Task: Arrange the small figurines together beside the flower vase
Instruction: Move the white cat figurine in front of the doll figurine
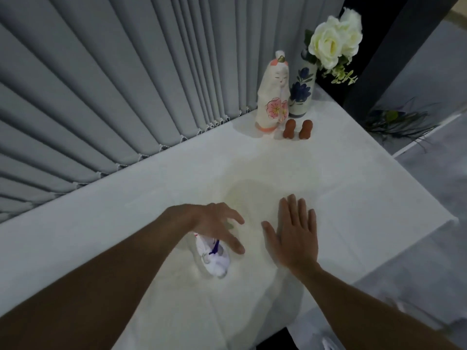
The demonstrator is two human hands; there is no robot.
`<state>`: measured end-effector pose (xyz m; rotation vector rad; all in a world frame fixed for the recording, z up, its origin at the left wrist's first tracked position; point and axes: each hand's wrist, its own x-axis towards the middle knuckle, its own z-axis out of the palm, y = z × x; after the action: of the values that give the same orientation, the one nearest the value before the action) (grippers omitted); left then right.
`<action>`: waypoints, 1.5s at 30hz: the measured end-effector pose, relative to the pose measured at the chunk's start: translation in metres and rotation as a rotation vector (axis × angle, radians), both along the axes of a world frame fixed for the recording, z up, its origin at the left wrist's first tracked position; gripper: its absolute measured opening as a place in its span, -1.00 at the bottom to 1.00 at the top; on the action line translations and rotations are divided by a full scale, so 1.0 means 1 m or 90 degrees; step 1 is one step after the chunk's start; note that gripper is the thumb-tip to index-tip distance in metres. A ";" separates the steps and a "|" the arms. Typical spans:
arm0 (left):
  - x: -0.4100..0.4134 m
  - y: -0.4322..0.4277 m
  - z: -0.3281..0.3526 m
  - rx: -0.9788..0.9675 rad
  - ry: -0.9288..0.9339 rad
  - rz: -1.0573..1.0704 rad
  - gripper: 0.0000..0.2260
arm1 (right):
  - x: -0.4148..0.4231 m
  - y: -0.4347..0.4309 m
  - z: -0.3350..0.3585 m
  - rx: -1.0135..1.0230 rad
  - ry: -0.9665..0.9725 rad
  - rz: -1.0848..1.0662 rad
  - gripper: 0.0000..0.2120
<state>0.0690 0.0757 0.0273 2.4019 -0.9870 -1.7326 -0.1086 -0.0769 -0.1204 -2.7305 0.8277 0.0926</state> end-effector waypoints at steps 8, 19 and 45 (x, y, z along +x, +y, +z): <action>-0.007 0.050 -0.028 0.062 -0.118 -0.258 -0.09 | -0.001 0.004 0.002 -0.005 0.003 -0.013 -0.21; 0.026 0.024 -0.040 -0.148 -0.230 -0.022 -0.76 | 0.015 -0.015 0.007 0.012 -0.009 -0.019 -0.20; 0.105 -0.142 -0.037 -0.314 -0.300 0.223 -0.50 | 0.087 -0.087 0.018 -0.005 0.000 -0.077 -0.19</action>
<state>0.1740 -0.0661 -0.0099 2.4738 -0.8242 -0.7194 -0.0216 -0.1644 -0.1020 -2.6808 0.9921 0.0636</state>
